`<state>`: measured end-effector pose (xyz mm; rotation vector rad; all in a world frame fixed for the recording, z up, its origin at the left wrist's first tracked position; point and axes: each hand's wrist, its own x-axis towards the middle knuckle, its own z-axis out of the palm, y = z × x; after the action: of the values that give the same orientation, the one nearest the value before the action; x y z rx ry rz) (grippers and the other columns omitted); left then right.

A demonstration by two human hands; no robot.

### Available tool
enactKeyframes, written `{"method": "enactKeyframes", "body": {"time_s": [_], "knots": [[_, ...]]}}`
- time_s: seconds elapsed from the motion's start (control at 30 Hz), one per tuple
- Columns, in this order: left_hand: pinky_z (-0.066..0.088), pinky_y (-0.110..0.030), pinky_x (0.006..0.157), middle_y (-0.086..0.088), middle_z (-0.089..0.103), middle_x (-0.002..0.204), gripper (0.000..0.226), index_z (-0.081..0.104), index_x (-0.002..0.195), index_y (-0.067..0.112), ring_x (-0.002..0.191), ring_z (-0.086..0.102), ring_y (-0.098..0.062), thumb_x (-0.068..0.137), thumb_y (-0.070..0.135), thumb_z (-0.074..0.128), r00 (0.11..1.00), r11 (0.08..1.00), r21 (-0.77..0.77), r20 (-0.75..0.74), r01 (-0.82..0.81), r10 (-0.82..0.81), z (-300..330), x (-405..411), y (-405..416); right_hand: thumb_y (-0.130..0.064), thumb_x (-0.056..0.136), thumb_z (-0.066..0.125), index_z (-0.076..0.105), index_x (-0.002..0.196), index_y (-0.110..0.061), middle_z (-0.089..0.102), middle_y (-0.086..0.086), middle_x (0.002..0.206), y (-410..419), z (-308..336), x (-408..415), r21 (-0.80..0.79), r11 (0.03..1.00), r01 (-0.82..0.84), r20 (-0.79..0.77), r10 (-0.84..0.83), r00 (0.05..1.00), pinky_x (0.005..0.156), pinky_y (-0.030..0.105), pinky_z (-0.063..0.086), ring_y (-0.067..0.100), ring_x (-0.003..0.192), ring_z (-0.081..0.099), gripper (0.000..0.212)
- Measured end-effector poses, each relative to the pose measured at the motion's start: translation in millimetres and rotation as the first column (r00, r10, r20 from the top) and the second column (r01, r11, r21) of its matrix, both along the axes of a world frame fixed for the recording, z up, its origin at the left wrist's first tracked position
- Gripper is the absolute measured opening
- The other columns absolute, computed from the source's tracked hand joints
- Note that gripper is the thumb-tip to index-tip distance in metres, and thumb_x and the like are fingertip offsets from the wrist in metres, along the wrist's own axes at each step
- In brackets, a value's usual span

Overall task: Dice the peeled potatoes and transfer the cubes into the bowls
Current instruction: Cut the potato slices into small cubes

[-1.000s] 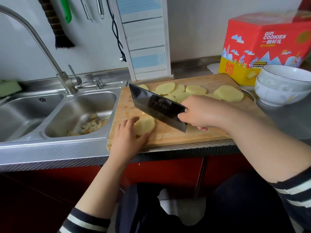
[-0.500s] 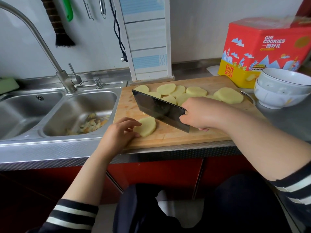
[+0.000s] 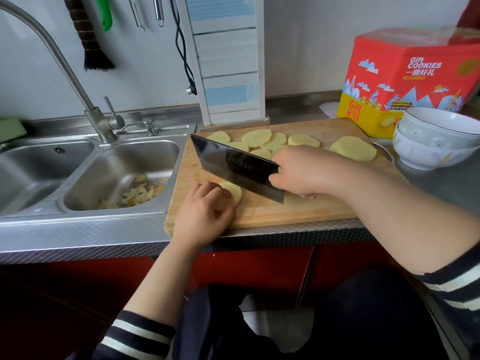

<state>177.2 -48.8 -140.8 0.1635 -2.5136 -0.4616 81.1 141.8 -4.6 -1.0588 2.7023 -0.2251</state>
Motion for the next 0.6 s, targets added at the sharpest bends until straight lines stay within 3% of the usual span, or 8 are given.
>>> {"method": "enactKeyframes", "body": {"time_s": [0.1,0.23,0.4,0.6], "knots": [[0.05,-0.033,0.072,0.007,0.061,0.099,0.036,0.07,0.094,0.021,0.091,0.053,-0.017,0.085,0.05,0.051,1.0,1.0,0.003,-0.007,0.001,-0.001,-3.1,0.2,-1.8,-0.02,0.095,0.043,0.056,0.084,-0.014,0.06,0.006,0.058,-4.3,-4.7,0.9,0.047,0.999,-0.008,-0.019,0.009,1.0,0.044,0.019,0.036,0.02,0.044,0.055,0.019],[0.049,-0.031,0.071,0.006,0.063,0.099,0.034,0.071,0.093,0.02,0.089,0.054,-0.017,0.085,0.048,0.053,1.0,1.0,-0.013,-0.029,0.005,-0.006,-5.7,-0.8,-3.7,-0.02,0.098,0.042,0.046,0.076,-0.019,0.057,0.005,0.063,-6.8,-5.2,0.0,0.084,0.996,-0.031,-0.053,0.036,0.998,0.044,0.021,0.035,0.018,0.044,0.054,0.022],[0.044,-0.025,0.069,0.006,0.063,0.099,0.032,0.071,0.09,0.019,0.087,0.053,-0.015,0.084,0.046,0.054,0.998,1.0,-0.022,-0.058,0.002,-0.003,-7.8,-1.4,-4.1,-0.015,0.098,0.041,0.052,0.101,-0.011,0.06,0.009,0.06,-18.1,-10.5,-6.1,0.146,0.989,-0.023,0.01,0.022,1.0,0.044,0.021,0.039,0.02,0.041,0.053,0.012],[0.048,-0.03,0.069,0.006,0.063,0.098,0.03,0.07,0.089,0.019,0.089,0.055,-0.017,0.084,0.045,0.055,0.998,1.0,-0.015,-0.07,-0.007,0.006,-9.4,-1.7,-3.7,-0.02,0.094,0.047,0.06,0.096,-0.008,0.058,0.006,0.049,-32.1,-14.1,-17.5,0.039,0.999,0.024,0.064,-0.026,0.998,0.047,0.023,0.041,0.022,0.039,0.052,0.017]]}}
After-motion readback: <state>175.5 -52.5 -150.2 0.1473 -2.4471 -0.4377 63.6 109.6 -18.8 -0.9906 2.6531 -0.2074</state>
